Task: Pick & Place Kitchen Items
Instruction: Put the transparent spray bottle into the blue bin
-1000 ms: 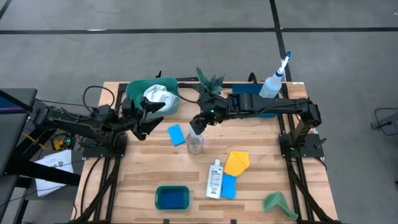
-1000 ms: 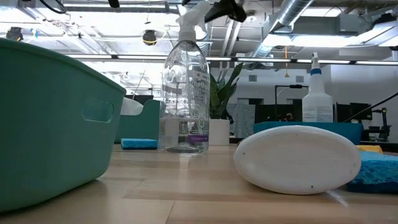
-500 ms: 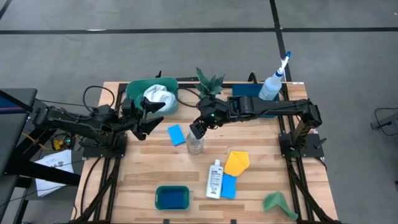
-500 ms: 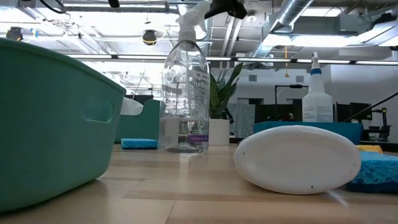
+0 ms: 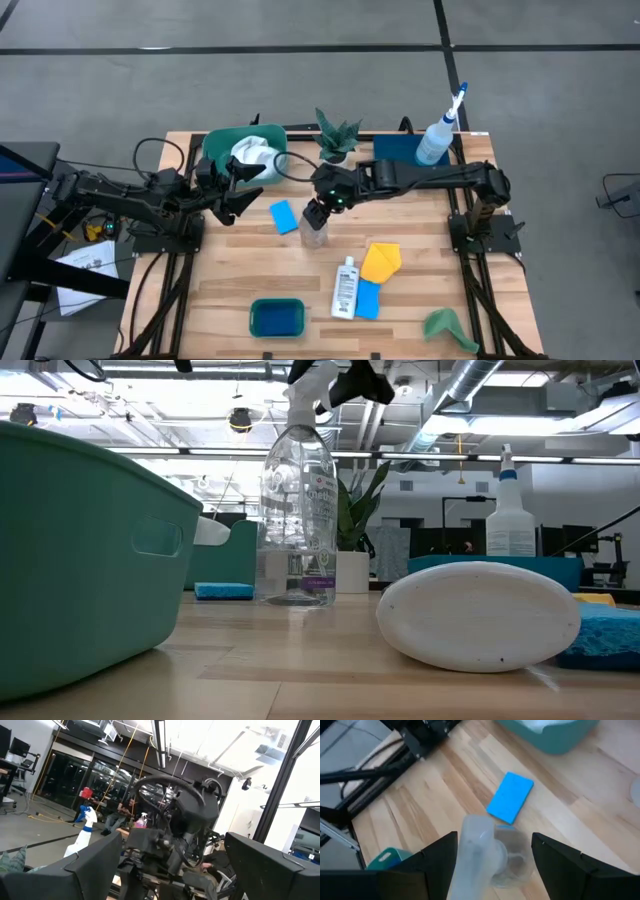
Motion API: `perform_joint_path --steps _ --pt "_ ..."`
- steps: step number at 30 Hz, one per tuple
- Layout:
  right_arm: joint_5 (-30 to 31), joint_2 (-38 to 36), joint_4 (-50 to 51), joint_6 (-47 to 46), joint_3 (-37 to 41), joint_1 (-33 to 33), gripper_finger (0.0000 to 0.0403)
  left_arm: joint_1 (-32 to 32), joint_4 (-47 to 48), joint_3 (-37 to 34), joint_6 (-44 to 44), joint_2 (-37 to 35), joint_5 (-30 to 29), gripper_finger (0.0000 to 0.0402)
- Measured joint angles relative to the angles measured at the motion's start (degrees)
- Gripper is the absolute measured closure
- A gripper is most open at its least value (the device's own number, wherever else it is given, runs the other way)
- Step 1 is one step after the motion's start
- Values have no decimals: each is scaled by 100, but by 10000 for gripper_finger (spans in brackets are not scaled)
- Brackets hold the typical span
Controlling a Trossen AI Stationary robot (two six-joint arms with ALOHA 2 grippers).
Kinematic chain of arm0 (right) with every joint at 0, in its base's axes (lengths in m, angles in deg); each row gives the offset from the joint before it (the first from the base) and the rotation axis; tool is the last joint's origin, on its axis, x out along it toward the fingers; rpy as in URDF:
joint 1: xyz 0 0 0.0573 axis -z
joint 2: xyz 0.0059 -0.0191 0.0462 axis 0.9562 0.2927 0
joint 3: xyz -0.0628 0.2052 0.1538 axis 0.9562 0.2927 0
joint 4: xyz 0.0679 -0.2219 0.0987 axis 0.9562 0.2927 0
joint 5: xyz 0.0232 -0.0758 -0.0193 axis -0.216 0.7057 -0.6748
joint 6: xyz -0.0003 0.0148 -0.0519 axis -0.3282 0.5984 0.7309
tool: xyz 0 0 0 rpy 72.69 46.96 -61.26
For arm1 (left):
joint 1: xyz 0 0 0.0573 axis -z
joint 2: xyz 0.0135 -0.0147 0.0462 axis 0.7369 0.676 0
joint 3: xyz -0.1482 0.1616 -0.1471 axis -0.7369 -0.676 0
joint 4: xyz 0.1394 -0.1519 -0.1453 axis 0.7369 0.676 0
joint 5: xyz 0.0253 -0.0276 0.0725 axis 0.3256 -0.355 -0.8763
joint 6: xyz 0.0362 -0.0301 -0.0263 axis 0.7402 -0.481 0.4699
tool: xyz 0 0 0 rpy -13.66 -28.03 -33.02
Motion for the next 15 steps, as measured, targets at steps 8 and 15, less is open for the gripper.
perform_joint_path --steps 8,15 --pt "-141 124 200 -97 7 -74 158 1 1 0 0 1 0 54" --pt "-137 135 281 -151 7 -59 186 1 0 -1 0 1 0 54"
